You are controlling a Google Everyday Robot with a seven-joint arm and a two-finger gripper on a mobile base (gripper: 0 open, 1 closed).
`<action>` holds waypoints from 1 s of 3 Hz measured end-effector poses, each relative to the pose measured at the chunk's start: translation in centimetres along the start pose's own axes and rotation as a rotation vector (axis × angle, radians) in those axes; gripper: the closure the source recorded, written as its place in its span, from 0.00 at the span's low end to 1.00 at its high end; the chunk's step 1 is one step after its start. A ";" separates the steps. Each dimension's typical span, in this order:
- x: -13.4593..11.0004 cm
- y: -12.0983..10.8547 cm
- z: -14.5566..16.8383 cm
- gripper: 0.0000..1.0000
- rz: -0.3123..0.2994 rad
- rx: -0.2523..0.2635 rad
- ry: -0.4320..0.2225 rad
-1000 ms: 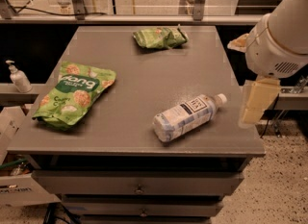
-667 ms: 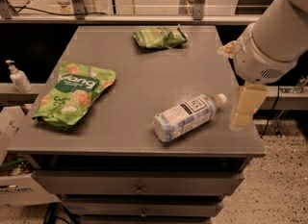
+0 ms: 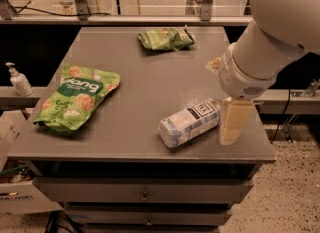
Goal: Pick blue plastic bottle
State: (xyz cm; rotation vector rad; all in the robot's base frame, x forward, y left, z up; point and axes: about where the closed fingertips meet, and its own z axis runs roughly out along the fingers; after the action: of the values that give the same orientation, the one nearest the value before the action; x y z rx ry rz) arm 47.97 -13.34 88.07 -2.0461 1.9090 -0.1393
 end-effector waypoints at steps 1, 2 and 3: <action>-0.5 0.4 1.8 0.00 -0.008 -0.023 0.004; -1.1 1.0 3.3 0.00 -0.016 -0.049 0.009; -2.0 1.5 4.3 0.16 -0.021 -0.074 0.006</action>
Offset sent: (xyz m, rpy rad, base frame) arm -0.0010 0.0265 -0.0519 -0.0263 0.0799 0.0304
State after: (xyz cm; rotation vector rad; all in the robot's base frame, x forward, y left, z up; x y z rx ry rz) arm 47.63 -10.66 83.87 -2.1163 1.9236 -0.0819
